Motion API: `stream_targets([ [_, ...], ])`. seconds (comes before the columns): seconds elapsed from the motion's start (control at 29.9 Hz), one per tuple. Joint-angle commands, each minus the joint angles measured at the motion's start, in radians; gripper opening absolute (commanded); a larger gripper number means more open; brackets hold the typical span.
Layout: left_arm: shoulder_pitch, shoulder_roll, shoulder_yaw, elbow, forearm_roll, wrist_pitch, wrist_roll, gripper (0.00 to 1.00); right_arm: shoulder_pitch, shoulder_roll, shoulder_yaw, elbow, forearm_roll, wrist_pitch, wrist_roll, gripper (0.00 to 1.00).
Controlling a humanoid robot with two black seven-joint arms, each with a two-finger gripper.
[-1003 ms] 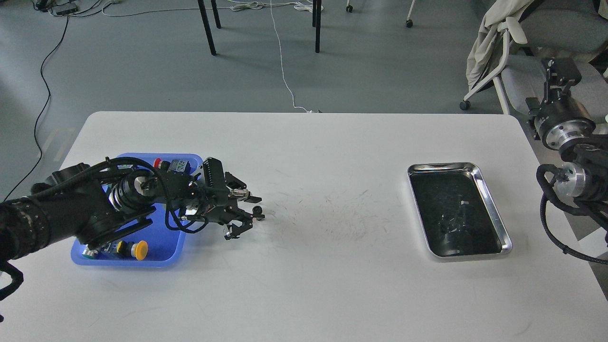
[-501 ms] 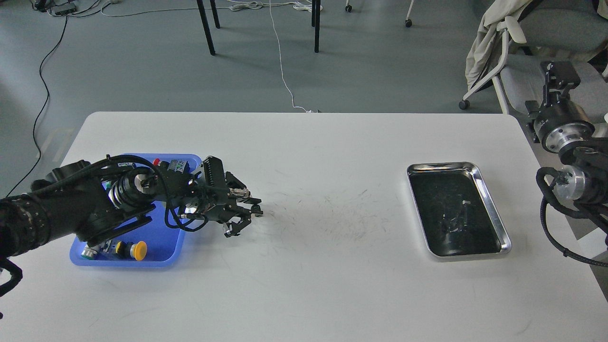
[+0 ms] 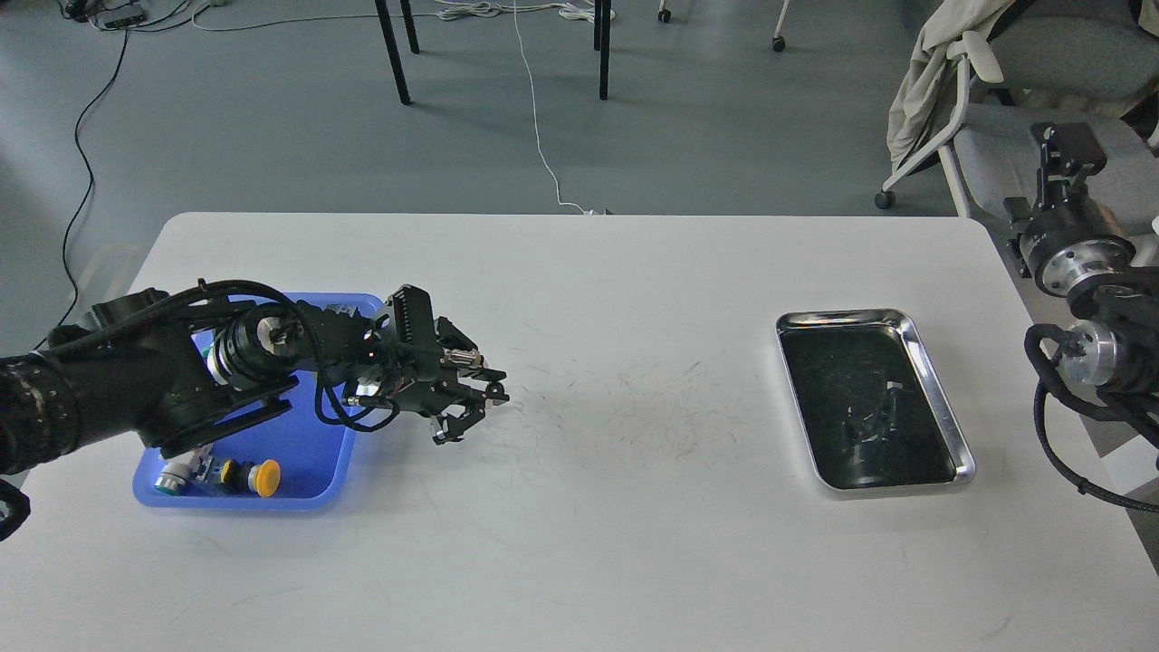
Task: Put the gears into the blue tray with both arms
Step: 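Carry the part with the left gripper back over the blue tray, then lower the part into the blue tray and open the left gripper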
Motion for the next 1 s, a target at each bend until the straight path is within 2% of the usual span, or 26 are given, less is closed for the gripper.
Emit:
stream_targets([
  [0.0,-0.046,0.033,0.000,-0.019,0.000,-0.005,0.000,0.09,-0.001,0.000,-0.001,-0.001,-0.002,0.000,0.000,0.96],
  [0.2,-0.093,0.132,0.004,-0.053,0.000,-0.007,0.000,0.09,0.001,0.000,0.004,0.001,-0.002,0.000,0.000,0.96],
  [0.47,-0.081,0.318,0.015,-0.079,0.000,0.008,0.000,0.09,0.001,0.000,0.001,0.010,-0.004,0.000,0.003,0.96],
  [0.6,-0.060,0.387,0.030,-0.079,0.000,0.042,0.000,0.09,0.001,0.000,-0.001,0.010,-0.005,0.000,0.005,0.96],
  [0.97,0.035,0.429,0.038,-0.068,0.000,0.074,0.000,0.10,-0.004,0.000,-0.004,0.007,-0.008,0.002,0.005,0.96],
])
